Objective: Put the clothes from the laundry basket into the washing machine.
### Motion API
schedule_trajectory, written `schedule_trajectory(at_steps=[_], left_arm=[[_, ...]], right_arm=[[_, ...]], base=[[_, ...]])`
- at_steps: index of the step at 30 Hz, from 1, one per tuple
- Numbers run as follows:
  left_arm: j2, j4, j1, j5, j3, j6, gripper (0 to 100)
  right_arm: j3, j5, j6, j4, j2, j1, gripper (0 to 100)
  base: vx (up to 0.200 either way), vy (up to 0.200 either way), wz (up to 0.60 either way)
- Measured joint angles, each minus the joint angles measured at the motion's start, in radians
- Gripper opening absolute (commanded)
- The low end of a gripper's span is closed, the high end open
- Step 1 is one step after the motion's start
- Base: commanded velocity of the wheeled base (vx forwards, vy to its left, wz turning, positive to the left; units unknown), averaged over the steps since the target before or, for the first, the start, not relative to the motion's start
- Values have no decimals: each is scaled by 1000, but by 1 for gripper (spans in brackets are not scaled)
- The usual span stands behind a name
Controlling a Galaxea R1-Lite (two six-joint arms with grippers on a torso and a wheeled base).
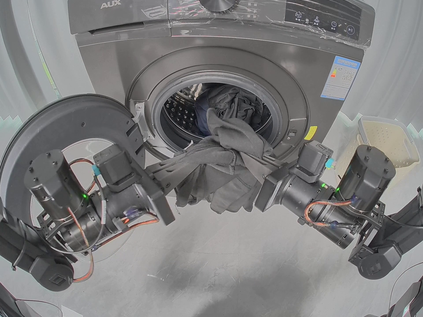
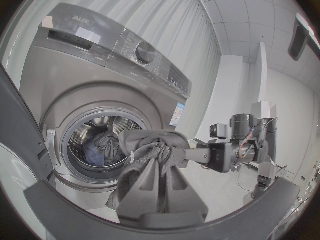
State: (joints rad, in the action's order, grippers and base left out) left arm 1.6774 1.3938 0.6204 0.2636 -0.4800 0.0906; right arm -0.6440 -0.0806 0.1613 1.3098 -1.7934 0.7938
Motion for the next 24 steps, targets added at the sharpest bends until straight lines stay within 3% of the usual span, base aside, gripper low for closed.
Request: schedule_trajectory(at_steps=[4,5,11,18,24], left_arm=[[-51,4,4,26,26,0,0],[-59,5,5,27,27,0,0],[-85,14,6,28,18,5,0],[-95,23,1,12,-35,63,0],[-93,22,-1,4,-61,76,0]], right_arm=[[18,3,3,4,-3,2,0],[21,3,4,6,-5,2,100],[29,-5,6,10,-23,7,100],[98,-3,-2,4,-42,11,100],[171,1,-8,-2,-47,13,100]], base=[[0,0,0],[0,0,0],[0,0,0],[0,0,0],[0,0,0]])
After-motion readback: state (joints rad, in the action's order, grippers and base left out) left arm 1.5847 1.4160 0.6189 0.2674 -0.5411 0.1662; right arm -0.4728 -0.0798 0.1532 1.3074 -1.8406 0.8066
